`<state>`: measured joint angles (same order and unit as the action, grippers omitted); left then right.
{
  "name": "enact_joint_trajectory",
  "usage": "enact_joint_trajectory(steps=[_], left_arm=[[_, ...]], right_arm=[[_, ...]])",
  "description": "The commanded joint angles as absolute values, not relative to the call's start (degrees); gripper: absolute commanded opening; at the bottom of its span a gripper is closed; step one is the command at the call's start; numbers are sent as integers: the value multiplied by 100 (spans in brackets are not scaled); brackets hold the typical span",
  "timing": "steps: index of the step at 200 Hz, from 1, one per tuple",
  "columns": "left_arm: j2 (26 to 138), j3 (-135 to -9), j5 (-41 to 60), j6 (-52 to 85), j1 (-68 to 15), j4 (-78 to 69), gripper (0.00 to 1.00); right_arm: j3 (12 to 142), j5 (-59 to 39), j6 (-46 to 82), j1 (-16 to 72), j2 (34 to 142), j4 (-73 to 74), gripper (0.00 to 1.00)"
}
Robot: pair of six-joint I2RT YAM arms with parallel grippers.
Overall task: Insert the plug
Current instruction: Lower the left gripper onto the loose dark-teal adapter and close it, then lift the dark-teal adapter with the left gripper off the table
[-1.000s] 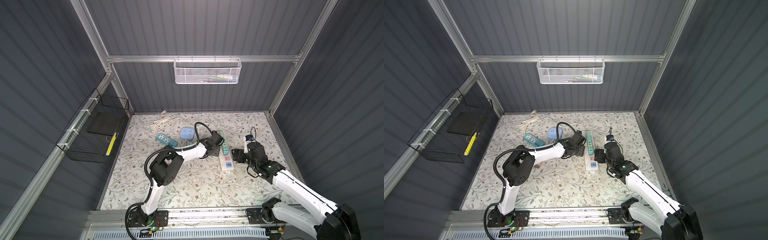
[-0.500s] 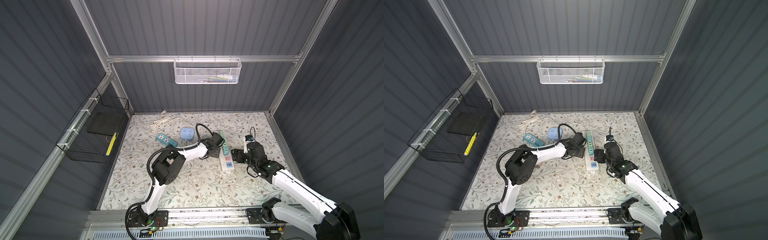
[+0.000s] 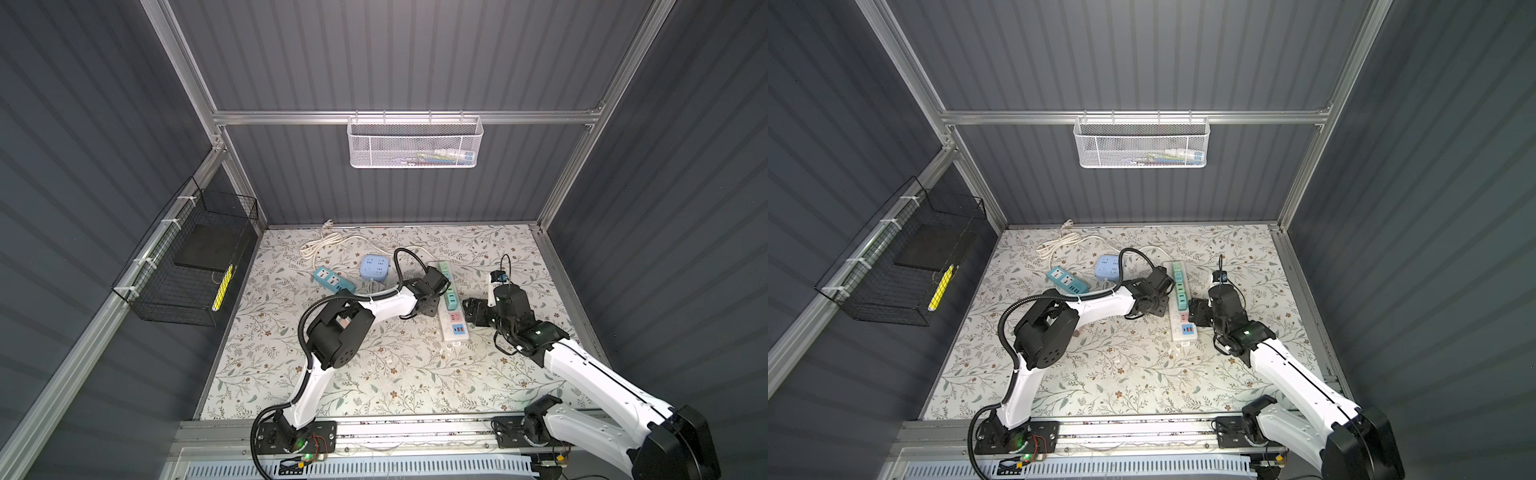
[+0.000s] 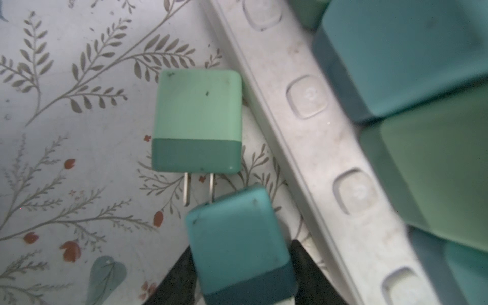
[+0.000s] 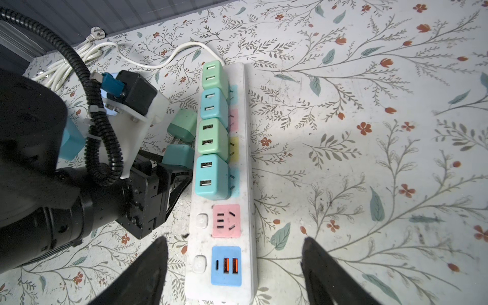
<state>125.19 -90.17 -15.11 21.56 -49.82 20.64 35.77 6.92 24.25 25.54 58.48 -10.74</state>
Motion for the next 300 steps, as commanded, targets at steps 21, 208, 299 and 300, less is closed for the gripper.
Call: enact_joint_trajectory(steps=[21, 208, 299, 300], left_arm=[[12308, -8716, -1699, 1882, -4992, 2042, 45], [9661, -6096, -1469, 2094, -5184, 2603, 77], [10659, -6890, -1028, 1735, -4865, 2798, 67], [10660, -6890, -1028, 1733, -4863, 2792, 67]], right_arm=[[3559, 581, 2426, 2540, 5801, -1100, 79], [3816, 545, 2425, 2538, 5551, -1524, 80], [3725, 546, 2417, 2539, 5548, -1520, 80], [3721, 546, 2413, 2539, 5547, -1520, 81]])
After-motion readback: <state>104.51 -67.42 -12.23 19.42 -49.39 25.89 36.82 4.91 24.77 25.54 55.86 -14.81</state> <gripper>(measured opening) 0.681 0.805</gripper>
